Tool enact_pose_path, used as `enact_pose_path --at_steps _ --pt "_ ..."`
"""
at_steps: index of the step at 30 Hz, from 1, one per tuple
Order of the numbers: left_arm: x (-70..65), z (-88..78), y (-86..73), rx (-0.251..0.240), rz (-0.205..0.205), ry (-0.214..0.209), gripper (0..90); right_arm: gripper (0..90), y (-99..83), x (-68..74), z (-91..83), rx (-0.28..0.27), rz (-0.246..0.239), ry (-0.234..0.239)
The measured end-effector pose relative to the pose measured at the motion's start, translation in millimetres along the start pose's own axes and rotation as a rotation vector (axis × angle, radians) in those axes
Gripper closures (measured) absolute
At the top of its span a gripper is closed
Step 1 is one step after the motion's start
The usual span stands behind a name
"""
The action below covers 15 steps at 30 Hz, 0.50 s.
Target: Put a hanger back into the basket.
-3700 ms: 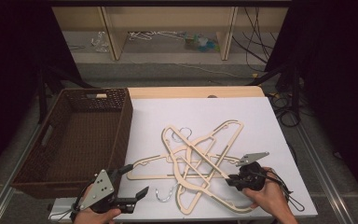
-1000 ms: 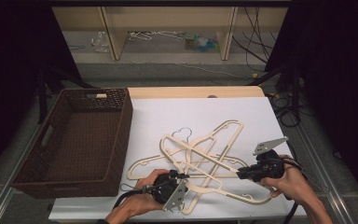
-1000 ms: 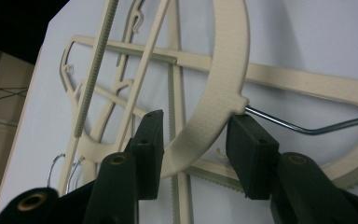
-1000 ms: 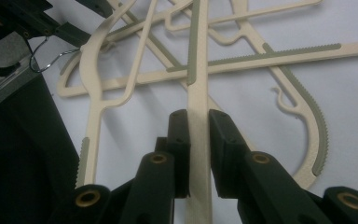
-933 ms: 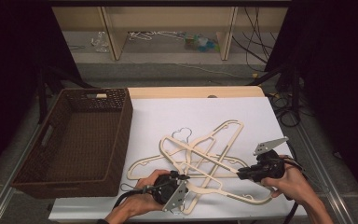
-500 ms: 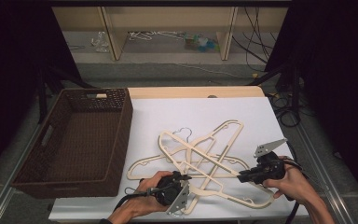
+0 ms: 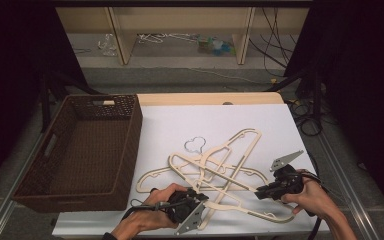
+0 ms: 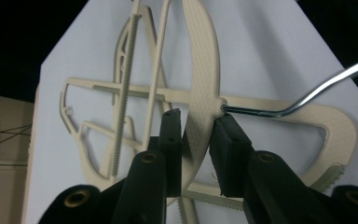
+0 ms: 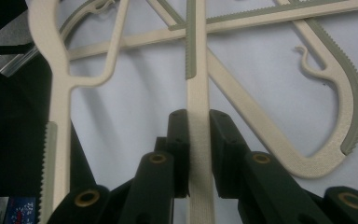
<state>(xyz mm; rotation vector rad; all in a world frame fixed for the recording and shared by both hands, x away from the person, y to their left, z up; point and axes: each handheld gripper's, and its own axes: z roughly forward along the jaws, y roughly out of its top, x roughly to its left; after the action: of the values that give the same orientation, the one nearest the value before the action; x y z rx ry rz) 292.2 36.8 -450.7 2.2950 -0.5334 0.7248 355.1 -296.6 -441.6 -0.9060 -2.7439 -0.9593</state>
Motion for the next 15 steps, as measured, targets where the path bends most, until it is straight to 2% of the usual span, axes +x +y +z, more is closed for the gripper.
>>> enact_pose_path --at_steps 5,7,8,9,10,12,15 --pt "6.4 -7.3 5.9 -0.032 0.027 0.020 79.6 78.3 0.0 0.4 0.5 0.013 -0.002 0.000" --pt "8.1 -8.8 8.6 -0.036 0.042 0.031 81.1 73.7 -0.2 0.4 -0.3 0.011 -0.001 -0.001" --pt "9.1 -9.5 9.9 -0.040 0.045 0.040 82.1 71.1 0.0 0.7 -1.1 0.004 0.004 -0.005" --pt "11.2 -11.3 11.4 -0.031 0.069 0.031 83.5 68.4 0.5 0.8 -2.6 -0.006 0.010 -0.006" --pt "10.6 -11.1 12.8 -0.046 0.062 0.035 83.8 65.6 0.8 0.8 -4.8 -0.017 0.014 -0.012" --pt "11.7 -12.6 15.5 -0.039 0.075 0.057 85.5 59.0 1.5 3.3 -11.0 -0.030 0.032 -0.039" --pt "14.9 -15.7 16.1 -0.048 0.074 0.061 85.7 53.0 5.3 7.1 -24.8 -0.080 0.037 -0.076"
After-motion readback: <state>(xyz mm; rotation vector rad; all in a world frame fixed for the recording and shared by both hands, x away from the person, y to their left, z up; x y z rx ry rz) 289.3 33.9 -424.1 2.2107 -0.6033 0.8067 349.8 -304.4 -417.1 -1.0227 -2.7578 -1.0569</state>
